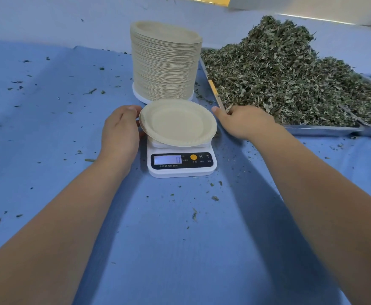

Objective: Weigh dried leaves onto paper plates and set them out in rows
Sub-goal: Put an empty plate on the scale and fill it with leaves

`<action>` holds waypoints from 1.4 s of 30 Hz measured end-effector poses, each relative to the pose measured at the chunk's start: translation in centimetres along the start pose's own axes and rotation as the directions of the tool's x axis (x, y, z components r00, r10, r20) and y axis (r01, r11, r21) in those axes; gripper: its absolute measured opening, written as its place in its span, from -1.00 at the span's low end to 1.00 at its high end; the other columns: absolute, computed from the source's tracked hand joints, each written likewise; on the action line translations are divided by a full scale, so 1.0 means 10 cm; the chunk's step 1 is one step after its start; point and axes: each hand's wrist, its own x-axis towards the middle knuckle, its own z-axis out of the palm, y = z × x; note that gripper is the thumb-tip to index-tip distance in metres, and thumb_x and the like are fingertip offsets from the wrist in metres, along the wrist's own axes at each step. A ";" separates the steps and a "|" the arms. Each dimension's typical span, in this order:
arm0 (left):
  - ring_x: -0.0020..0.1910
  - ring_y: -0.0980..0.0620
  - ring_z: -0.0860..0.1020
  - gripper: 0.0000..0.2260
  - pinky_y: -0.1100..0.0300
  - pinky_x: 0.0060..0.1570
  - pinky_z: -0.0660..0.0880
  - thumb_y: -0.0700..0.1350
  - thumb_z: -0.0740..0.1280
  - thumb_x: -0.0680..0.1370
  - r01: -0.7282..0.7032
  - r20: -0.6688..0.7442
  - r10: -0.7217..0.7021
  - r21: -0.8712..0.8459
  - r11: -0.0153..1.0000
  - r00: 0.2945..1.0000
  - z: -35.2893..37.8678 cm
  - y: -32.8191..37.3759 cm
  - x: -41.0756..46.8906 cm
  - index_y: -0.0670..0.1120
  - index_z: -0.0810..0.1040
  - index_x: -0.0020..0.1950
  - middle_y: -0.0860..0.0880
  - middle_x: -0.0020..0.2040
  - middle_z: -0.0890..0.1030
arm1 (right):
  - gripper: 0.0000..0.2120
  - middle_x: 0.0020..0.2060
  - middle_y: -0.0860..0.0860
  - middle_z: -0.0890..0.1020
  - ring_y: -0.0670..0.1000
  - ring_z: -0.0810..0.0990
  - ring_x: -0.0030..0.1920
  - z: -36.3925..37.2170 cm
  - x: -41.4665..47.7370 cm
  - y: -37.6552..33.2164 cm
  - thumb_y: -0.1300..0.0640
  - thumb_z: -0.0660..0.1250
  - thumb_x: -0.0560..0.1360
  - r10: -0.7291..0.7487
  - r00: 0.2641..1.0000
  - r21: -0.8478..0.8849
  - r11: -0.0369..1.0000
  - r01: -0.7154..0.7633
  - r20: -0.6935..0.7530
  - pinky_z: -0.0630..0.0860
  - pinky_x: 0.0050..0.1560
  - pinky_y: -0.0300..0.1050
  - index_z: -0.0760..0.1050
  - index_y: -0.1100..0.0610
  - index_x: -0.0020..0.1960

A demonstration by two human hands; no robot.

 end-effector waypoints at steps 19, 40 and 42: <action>-0.03 0.34 0.61 -0.76 -0.01 0.28 0.56 0.08 0.16 0.49 0.020 0.043 -0.022 0.046 0.999 0.999 -0.03 0.02 -0.10 0.15 0.61 -0.01 0.40 -0.16 0.63 | -0.51 -0.37 0.02 0.37 0.18 0.42 -0.27 0.19 -0.10 -0.05 -0.23 -0.04 0.67 -0.063 0.947 0.058 0.995 0.085 -0.315 0.36 -0.19 0.00 0.33 0.09 -0.23; 0.17 0.33 0.56 -0.52 0.12 0.26 0.53 0.07 0.16 0.47 0.012 -0.033 -0.010 0.042 0.999 0.999 -0.01 -0.02 -0.09 0.14 0.58 0.35 0.33 0.15 0.58 | -0.57 -0.48 0.12 0.34 0.13 0.28 -0.46 0.03 0.02 -0.06 0.03 0.13 0.64 0.054 0.926 0.322 0.944 0.075 -0.374 0.18 -0.43 -0.13 0.24 0.17 -0.37; 0.31 0.22 0.53 -0.51 0.05 0.36 0.49 0.04 0.14 0.48 -0.005 -0.053 0.008 0.054 0.999 0.999 -0.02 -0.04 -0.07 0.15 0.56 0.39 0.32 0.25 0.54 | -0.57 -0.46 0.12 0.38 0.12 0.32 -0.45 -0.02 0.03 -0.10 0.03 0.13 0.65 0.064 0.927 0.326 0.943 0.065 -0.370 0.20 -0.43 -0.14 0.27 0.17 -0.36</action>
